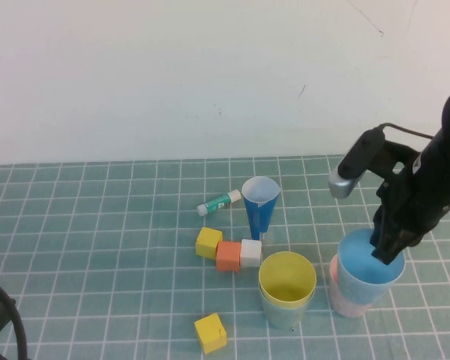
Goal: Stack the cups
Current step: Place the blue cup on the pink cup, then pick up the pink cup, then place the pink cup on the yellow cup
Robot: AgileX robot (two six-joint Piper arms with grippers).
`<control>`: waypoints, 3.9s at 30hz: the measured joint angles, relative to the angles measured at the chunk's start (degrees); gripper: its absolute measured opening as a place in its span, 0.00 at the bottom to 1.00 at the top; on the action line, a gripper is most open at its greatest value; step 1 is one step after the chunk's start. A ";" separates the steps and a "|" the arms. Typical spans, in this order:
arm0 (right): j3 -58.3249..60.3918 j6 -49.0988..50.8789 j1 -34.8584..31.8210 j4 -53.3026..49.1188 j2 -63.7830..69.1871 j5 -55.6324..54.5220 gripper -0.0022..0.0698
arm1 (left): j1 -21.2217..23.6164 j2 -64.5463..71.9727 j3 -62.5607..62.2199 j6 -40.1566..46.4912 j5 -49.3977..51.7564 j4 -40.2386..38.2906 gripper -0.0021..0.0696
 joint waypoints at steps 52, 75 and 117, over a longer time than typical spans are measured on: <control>1.88 20.13 -1.68 -4.67 14.21 -8.52 0.56 | 0.00 0.00 0.00 0.00 -1.56 0.22 0.03; -2.55 10.90 4.70 -2.39 -9.82 3.52 0.09 | 0.00 0.00 0.00 0.00 1.00 0.22 0.03; -2.93 -2.32 10.36 15.66 -9.09 -8.16 0.05 | 0.00 -8.04 0.15 4.91 -3.10 -5.69 0.03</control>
